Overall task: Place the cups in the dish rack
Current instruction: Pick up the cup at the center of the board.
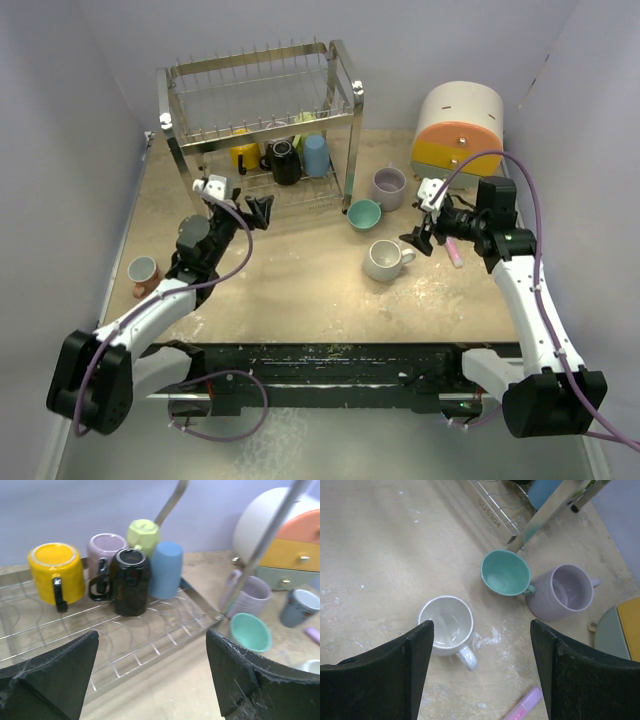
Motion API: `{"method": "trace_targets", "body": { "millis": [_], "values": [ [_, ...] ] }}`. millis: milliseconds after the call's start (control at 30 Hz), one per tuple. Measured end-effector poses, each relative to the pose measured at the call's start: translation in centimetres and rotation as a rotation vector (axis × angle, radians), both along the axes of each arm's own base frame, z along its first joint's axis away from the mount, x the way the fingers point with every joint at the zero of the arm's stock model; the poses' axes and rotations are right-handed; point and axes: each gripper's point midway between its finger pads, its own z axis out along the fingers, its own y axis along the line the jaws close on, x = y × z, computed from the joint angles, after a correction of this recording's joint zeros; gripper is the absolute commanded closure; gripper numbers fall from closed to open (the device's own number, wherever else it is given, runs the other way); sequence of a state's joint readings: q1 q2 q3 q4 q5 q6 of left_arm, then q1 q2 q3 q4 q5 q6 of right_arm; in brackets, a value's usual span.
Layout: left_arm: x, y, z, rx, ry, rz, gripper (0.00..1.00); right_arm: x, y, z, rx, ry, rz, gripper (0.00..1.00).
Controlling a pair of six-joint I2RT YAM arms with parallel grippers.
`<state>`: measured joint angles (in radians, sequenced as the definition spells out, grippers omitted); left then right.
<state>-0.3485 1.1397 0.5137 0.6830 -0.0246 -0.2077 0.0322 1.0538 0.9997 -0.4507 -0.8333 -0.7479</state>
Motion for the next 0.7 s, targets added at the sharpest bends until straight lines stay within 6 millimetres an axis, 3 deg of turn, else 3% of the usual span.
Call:
{"method": "trace_targets", "body": {
  "millis": [133,333,533,700],
  "values": [
    [-3.0,-1.2,1.7,-0.077,-0.019,-0.112,0.08,-0.7,0.4,-1.0,0.009,0.022,0.032,0.21],
    [-6.7,-3.0,2.2,-0.186,0.013,-0.263,0.01,-1.3,1.0,-1.2,0.021,0.008,0.089,0.21],
    [-9.0,-4.1,2.4,-0.334,0.09,-0.351,0.01,-2.0,1.6,-1.2,0.026,-0.023,0.165,0.21],
    [-10.0,-5.0,1.3,-0.441,0.2,-0.395,0.01,-3.0,2.1,-1.7,0.021,-0.04,0.237,0.2]
  ]
}}
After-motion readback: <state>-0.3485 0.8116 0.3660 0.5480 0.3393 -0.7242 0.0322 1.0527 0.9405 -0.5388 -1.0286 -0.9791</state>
